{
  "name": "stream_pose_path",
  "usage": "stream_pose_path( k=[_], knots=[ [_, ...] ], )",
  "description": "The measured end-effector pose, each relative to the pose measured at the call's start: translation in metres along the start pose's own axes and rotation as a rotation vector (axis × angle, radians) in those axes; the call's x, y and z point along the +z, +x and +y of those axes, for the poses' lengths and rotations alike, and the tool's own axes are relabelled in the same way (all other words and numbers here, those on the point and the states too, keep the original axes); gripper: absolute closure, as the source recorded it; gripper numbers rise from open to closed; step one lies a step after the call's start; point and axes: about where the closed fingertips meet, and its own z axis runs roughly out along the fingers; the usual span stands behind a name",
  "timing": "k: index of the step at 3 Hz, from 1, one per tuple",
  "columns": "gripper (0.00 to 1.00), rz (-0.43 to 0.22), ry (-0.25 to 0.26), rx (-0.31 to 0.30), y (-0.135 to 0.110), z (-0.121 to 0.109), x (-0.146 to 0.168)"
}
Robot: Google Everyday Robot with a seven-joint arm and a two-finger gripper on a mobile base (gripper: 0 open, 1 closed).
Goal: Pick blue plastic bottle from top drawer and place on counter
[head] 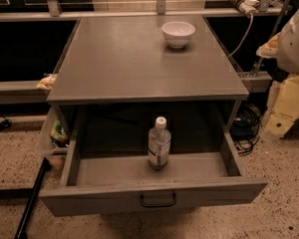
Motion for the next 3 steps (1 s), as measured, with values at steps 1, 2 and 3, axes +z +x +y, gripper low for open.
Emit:
stream_pose_path(
  k=[1, 2, 3],
  knots=[
    [0.0, 0.0, 0.0, 0.0, 0.0, 0.0, 0.0],
    [0.0, -0.016, 0.01, 0.003, -0.002, 0.001, 0.005],
    [0.0, -0.042, 0.015, 0.013, -0.004, 0.005, 0.02]
  ],
)
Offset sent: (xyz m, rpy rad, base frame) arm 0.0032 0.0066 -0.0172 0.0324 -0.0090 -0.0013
